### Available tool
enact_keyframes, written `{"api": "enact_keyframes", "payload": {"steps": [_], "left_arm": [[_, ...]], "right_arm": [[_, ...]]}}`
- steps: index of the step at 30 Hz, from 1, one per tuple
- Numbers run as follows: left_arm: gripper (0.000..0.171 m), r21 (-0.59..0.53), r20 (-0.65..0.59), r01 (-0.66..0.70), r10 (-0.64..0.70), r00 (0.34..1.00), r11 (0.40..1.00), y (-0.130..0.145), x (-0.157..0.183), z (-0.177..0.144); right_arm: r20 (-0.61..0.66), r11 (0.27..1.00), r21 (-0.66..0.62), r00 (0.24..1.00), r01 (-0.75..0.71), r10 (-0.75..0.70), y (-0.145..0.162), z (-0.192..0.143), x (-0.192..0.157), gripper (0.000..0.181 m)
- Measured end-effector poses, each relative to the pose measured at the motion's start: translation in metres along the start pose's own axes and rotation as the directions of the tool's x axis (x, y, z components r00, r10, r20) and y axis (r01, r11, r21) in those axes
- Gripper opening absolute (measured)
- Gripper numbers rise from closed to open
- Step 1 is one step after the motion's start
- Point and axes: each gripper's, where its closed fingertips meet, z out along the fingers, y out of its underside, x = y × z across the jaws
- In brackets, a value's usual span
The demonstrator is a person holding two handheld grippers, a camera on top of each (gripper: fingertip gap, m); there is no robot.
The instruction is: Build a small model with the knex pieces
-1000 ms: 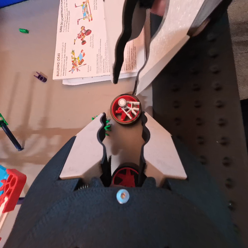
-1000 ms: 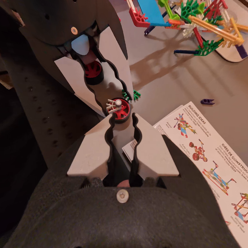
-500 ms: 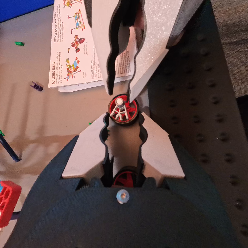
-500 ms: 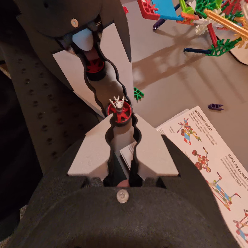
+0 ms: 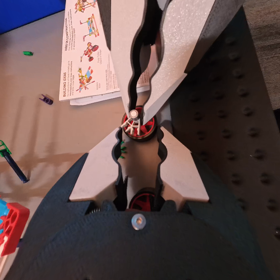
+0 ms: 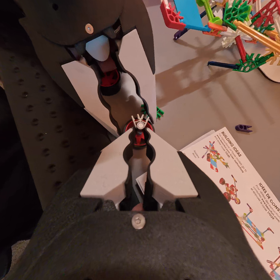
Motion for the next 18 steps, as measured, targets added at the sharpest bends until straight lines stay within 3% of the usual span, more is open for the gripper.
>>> {"api": "enact_keyframes", "payload": {"steps": [7,11,18], "left_arm": [[0.056,0.01,0.026,0.004,-0.004,1.0,1.0,0.0003,-0.0061,-0.0012],[0.045,0.019,0.026,-0.027,0.026,0.999,0.999,-0.0057,-0.0038,0.0047],[0.044,0.018,0.001,-0.02,0.02,1.0,1.0,-0.0063,-0.0033,0.0064]], "right_arm": [[0.017,0.999,0.021,0.999,-0.037,0.037,-0.0006,-0.0003,0.0029,0.007],[0.005,1.0,0.014,1.0,-0.012,0.012,-0.0013,0.0019,0.0021,0.007],[-0.036,0.999,-0.021,0.999,0.028,-0.028,0.0028,0.0072,0.0037,0.008]]}}
